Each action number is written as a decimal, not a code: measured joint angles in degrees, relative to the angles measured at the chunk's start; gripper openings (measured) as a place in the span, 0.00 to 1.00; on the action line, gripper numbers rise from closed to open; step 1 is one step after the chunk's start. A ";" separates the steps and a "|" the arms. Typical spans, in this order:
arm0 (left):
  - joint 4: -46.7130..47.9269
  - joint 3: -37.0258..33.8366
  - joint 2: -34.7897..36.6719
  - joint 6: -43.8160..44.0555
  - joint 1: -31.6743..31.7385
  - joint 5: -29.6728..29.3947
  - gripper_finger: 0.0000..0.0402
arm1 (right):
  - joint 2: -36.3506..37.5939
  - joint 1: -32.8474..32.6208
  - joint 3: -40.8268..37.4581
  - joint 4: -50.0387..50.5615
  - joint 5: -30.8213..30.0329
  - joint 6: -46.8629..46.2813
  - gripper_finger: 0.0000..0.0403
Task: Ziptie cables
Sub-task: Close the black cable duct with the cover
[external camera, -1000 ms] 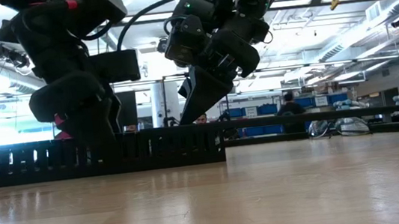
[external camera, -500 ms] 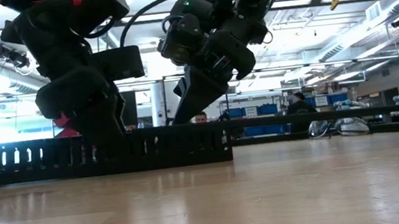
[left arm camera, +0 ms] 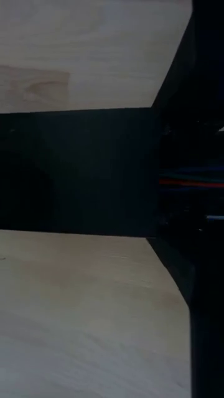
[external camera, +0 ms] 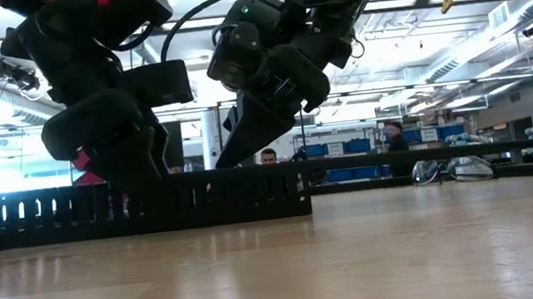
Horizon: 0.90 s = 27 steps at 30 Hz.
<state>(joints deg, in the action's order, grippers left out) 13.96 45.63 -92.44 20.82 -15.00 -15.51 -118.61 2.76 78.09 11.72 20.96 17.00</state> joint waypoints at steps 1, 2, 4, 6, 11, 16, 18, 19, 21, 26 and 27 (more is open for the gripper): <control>0.18 0.00 0.00 -0.12 0.00 0.35 0.56 | 0.01 -0.02 0.02 0.42 -0.22 -0.03 0.00; 0.40 0.03 0.00 -0.22 0.00 0.74 0.58 | 0.02 -0.01 0.08 0.91 -0.34 -0.03 0.00; 0.81 0.17 0.02 -0.24 0.00 1.64 0.64 | 0.04 0.05 0.12 1.69 -0.35 -0.07 0.00; 0.90 0.26 0.13 -0.23 0.00 2.45 0.70 | 0.09 0.05 0.12 2.19 -0.38 -0.07 0.00; 2.02 0.28 0.13 2.09 0.00 2.77 0.84 | 0.11 0.07 0.12 2.98 -0.36 -0.07 0.00; 6.08 0.26 0.13 4.42 0.00 4.72 0.90 | 0.20 0.12 0.12 4.02 -0.33 -0.03 0.00; 7.20 0.26 0.13 4.99 0.00 4.77 0.90 | 0.20 0.12 0.12 3.99 -0.34 -0.01 0.00; 7.31 0.26 0.13 5.08 0.00 4.78 0.90 | 0.20 0.12 0.12 3.98 -0.32 -0.01 0.00; 6.92 0.26 0.13 5.13 0.00 4.76 0.89 | 0.20 0.12 0.12 3.96 -0.33 -0.01 0.00; 7.45 0.24 0.13 5.09 0.00 4.68 0.85 | 0.20 0.14 0.12 4.02 -0.33 0.01 0.00; 7.91 0.22 0.13 5.09 0.00 4.68 0.84 | 0.20 0.15 0.12 4.07 -0.33 0.02 0.00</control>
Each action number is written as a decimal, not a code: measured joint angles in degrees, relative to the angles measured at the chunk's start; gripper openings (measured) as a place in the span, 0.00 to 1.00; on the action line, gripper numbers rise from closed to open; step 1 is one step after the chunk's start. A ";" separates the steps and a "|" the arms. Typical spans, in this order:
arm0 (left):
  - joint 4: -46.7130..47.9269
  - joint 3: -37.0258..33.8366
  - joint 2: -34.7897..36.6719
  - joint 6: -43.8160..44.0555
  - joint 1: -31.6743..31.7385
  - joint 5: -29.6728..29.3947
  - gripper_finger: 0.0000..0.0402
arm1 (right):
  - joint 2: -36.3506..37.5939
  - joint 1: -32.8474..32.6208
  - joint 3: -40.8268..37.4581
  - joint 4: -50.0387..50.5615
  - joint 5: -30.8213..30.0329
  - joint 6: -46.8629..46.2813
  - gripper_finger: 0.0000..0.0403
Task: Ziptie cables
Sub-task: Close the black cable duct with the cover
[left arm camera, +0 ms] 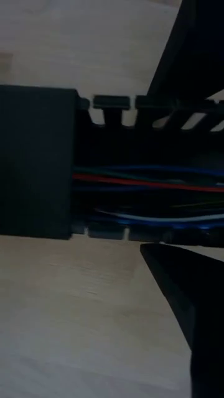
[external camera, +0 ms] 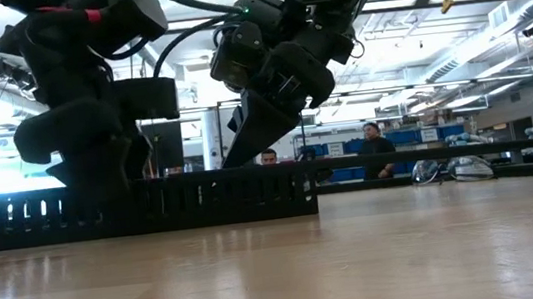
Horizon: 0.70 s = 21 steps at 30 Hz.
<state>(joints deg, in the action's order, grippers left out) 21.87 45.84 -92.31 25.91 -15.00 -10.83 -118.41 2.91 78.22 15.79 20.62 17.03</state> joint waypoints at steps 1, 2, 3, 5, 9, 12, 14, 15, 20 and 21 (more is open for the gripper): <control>0.27 0.00 0.00 -0.02 0.00 -0.05 0.82 | 0.00 0.05 0.00 0.03 0.01 0.01 0.00; 0.42 -0.02 0.00 -0.02 0.00 -0.34 0.81 | 0.00 0.11 0.00 0.09 0.08 -0.01 0.00; 0.43 -0.02 0.00 0.00 0.00 -0.54 0.79 | 0.00 0.19 0.00 0.11 0.15 0.01 0.00; 0.27 -0.02 0.00 -0.02 0.00 -0.79 0.76 | 0.00 0.31 0.00 0.17 0.17 0.01 0.00; 0.15 -0.02 0.00 -0.07 -0.01 -1.11 0.68 | 0.02 0.60 0.00 0.76 0.42 -0.01 0.00; -0.25 -0.06 0.00 -0.47 -0.02 -1.08 0.61 | 0.02 0.60 -0.01 0.54 0.42 -0.01 0.00; -0.77 -0.11 0.00 -1.19 -0.02 -1.20 0.57 | 0.02 0.60 -0.05 0.29 0.44 -0.01 0.00; -1.01 -0.11 0.00 -1.36 -0.02 -1.29 0.56 | 0.02 0.60 -0.09 0.20 0.49 -0.01 0.00; -1.46 -0.13 0.00 -1.44 0.00 -1.39 0.54 | 0.02 0.60 -0.15 -0.12 0.63 0.11 0.00; -1.53 -0.13 0.00 -1.44 0.00 -1.43 0.55 | 0.02 0.60 -0.20 -0.55 0.63 0.13 0.00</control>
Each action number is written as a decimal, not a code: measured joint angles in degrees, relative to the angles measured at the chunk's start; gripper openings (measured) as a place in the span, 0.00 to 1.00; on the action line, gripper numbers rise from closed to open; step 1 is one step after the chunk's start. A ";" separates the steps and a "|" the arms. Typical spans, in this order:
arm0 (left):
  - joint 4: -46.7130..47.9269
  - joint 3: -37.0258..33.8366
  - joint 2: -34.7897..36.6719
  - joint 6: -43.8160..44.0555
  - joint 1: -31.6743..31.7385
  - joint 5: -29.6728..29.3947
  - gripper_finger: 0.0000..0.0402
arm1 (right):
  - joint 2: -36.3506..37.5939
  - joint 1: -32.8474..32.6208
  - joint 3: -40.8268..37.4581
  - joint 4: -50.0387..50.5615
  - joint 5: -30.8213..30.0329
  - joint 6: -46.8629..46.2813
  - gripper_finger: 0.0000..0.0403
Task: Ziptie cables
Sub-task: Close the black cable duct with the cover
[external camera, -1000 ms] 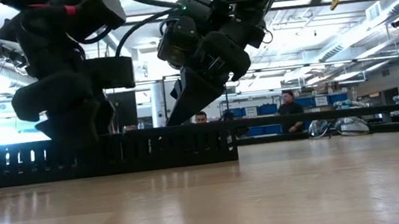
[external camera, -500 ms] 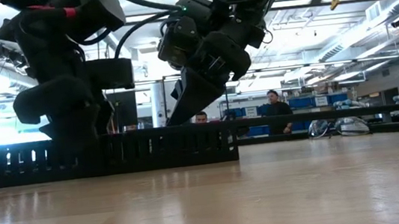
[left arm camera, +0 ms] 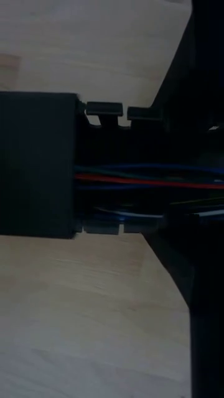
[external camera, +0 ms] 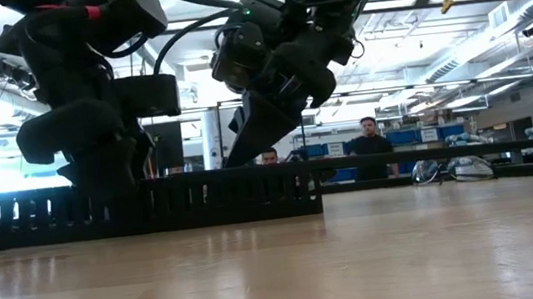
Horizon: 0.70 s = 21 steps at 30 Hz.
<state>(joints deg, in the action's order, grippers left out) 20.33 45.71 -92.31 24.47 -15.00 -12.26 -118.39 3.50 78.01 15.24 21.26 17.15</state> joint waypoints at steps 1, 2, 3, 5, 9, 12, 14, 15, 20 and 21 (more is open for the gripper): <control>-0.12 0.00 -0.01 0.00 0.00 -0.04 0.55 | -0.03 -0.05 -0.04 -0.75 0.00 0.02 0.00; -0.26 0.00 -0.02 -0.01 0.00 -0.08 0.56 | -0.11 -0.13 -0.06 -1.52 -0.05 0.04 0.00; -0.31 -0.02 -0.02 -0.02 0.00 -0.12 0.57 | -0.11 -0.19 -0.10 -2.03 -0.07 0.13 0.00; -0.39 -0.04 -0.04 0.02 0.00 -0.21 0.57 | -0.11 -0.38 -0.15 -3.10 -0.25 0.31 0.00; -0.46 -0.04 -0.04 0.00 0.00 -0.29 0.57 | -0.18 -0.39 -0.15 -4.54 -0.24 0.47 0.00; -0.50 -0.04 -0.07 0.00 -0.02 -0.56 0.57 | -0.33 -0.30 -0.19 -7.82 2.37 -0.18 0.00; -0.43 -0.04 -0.07 0.08 -0.02 -0.53 0.57 | 0.66 -0.34 -0.23 -8.27 1.57 -0.55 0.00; -0.65 -0.04 -0.07 0.44 -0.02 -0.74 0.57 | 1.40 -0.41 -0.28 -7.42 -0.23 -0.49 0.00; -1.12 0.04 -0.13 1.04 0.04 -1.55 0.57 | 7.13 -0.54 -0.36 -0.44 -6.79 0.36 0.00; -1.06 0.04 -0.13 1.03 0.02 -1.52 0.57 | 8.30 -0.54 -0.31 0.25 -7.21 0.41 0.00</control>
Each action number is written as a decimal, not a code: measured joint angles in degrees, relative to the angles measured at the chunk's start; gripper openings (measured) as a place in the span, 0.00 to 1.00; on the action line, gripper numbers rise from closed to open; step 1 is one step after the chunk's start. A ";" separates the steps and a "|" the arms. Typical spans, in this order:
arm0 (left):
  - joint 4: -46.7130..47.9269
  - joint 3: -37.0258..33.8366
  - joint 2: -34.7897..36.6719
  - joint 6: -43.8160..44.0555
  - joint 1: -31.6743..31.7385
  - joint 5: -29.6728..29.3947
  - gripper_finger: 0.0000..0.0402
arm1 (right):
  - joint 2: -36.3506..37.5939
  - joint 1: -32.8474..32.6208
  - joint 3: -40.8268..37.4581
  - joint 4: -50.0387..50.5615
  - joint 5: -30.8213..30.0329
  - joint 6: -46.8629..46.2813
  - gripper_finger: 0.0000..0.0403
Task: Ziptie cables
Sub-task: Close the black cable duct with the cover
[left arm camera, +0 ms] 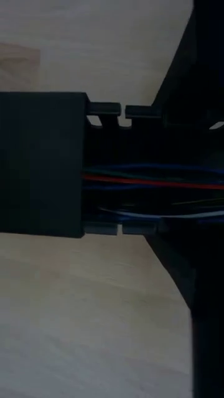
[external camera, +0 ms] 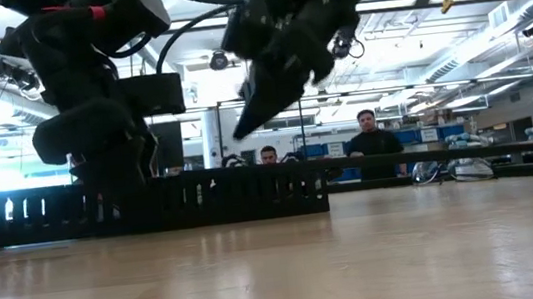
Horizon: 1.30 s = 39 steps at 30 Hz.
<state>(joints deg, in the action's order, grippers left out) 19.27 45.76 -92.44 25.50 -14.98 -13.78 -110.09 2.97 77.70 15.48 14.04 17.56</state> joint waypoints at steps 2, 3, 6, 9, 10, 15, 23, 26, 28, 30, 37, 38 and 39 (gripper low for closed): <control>-0.05 0.00 0.00 -0.02 0.00 -0.02 0.57 | 1.81 -0.12 0.08 2.31 -0.48 -0.01 0.00; -0.05 0.00 0.00 -0.06 -0.02 0.00 0.57 | 2.39 -0.26 0.08 3.65 -0.46 -0.02 0.00; -0.18 0.00 0.00 0.39 -0.02 -0.02 0.57 | 3.49 -0.33 0.08 7.92 -0.19 -0.95 0.00; -0.51 0.00 0.00 1.08 -0.02 -0.07 0.57 | 3.62 -0.33 -1.39 10.33 -0.16 -1.98 0.00; -0.51 0.00 0.00 1.58 -0.02 -0.09 0.57 | 3.61 -0.33 -2.39 10.38 -0.20 -2.40 0.00; -1.03 0.00 0.00 1.94 0.04 -0.43 0.57 | 3.59 -0.34 -6.18 7.70 -1.01 -4.48 0.00; -1.53 0.00 0.00 1.94 0.70 -0.24 0.57 | 3.56 -0.31 -8.05 3.80 -0.77 -5.25 0.00; -1.61 0.00 0.00 1.85 0.72 -0.30 0.57 | 3.43 -0.31 -8.09 2.65 -0.80 -5.02 0.00; -1.77 0.00 0.00 1.86 0.74 -0.45 0.57 | 3.40 -0.31 -8.10 2.10 -0.83 -4.55 0.00; -1.90 0.00 0.00 1.87 0.74 -0.54 0.57 | 3.36 -0.31 -8.16 1.28 -0.83 -4.42 0.00; -3.57 0.00 0.02 1.83 0.80 -0.74 0.57 | 2.19 -0.55 -8.16 -2.01 0.13 -3.74 0.00; -3.62 -0.02 0.02 1.81 0.89 -0.70 0.57 | 1.58 -0.59 -8.07 -2.23 0.71 -3.78 0.00; -3.63 -0.02 0.02 1.80 1.06 -0.42 0.57 | 0.67 -0.59 -7.81 -2.60 1.57 -3.76 0.00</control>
<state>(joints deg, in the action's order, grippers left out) 15.64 45.74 -92.42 27.30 -13.92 -14.20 -109.43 2.37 69.89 12.89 15.62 13.80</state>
